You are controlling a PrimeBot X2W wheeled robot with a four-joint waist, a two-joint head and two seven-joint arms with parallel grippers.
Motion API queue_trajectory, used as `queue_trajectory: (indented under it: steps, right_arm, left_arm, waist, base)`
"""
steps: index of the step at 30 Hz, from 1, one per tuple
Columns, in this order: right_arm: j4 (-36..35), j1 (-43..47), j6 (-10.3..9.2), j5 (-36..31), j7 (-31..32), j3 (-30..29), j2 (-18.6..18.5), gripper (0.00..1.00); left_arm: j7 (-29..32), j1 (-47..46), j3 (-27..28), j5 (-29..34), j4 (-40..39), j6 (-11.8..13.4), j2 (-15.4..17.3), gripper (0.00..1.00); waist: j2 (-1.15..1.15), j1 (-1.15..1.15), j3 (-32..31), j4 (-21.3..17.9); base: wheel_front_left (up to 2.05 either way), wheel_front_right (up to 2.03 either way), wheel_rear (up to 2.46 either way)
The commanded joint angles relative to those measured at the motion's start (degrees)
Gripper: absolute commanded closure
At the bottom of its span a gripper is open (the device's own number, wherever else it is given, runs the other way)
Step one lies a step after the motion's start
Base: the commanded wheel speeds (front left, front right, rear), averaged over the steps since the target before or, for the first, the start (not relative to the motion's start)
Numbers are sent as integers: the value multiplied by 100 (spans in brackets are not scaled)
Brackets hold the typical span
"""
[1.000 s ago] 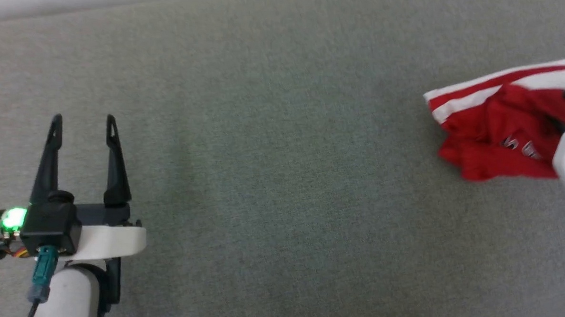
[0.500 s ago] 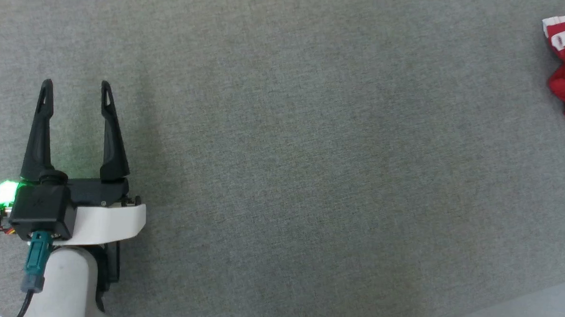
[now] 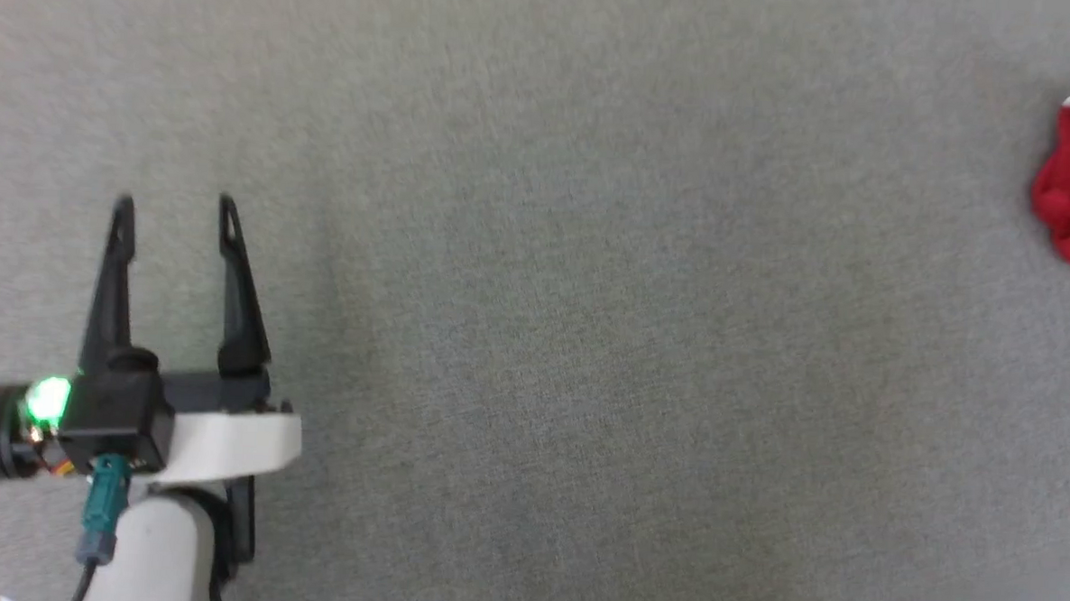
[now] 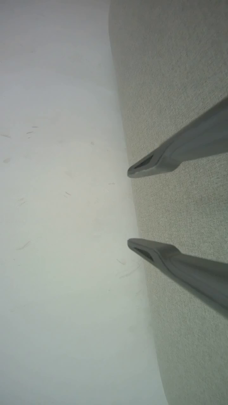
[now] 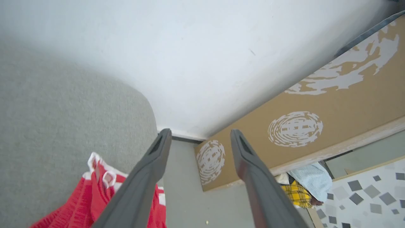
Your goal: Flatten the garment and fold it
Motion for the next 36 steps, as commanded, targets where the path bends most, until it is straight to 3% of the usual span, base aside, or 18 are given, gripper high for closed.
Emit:
queue_trajectory:
  steps: [1, 7, 13, 19, 24, 28, 36]
  right_arm:
    - [-74, -42, -13, -70, -268, -238, 126, 0]
    - [-938, 331, -13, -333, -684, -1046, 751, 0]
    - [-2849, 1227, -13, -81, -693, -1220, 1617, 0]
    - [-4070, 2279, -13, 350, -694, -1309, 2454, 0]
    - [-4495, 3218, -13, 441, -694, -1066, 2918, 0]
    - [-4437, 3927, -13, 569, -694, -945, 3149, 0]
    - [-4618, 5135, -13, 662, -695, -1203, 3501, 0]
  left_arm:
    - [-27, 127, -14, -44, 41, 30, -42, 0]
    - [-27, 454, 0, -91, 173, 22, -157, 0]
    - [-27, 670, 50, -117, 277, -26, -232, 0]
    - [-27, 796, 89, -150, 441, -109, -305, 0]
    - [-27, 948, 139, -192, 531, -169, -398, 0]
    - [-27, 1024, 170, -201, 665, -257, -445, 0]
    - [-27, 1199, 132, -168, 895, -413, -537, 0]
  waist:
    - [0, 1, -573, 190]
    - [0, 1, -1115, 466]
    - [0, 1, -1505, 824]
    - [0, 1, -1832, 1166]
    - [0, 1, -2052, 1368]
    - [0, 1, -2198, 1498]
    - [0, 1, -2382, 1659]
  base:
    - [0, 0, 0]
    - [0, 0, 0]
    - [0, 0, 0]
    - [0, 0, 0]
    - [0, 0, 0]
    - [0, 0, 0]
    - [0, 0, 0]
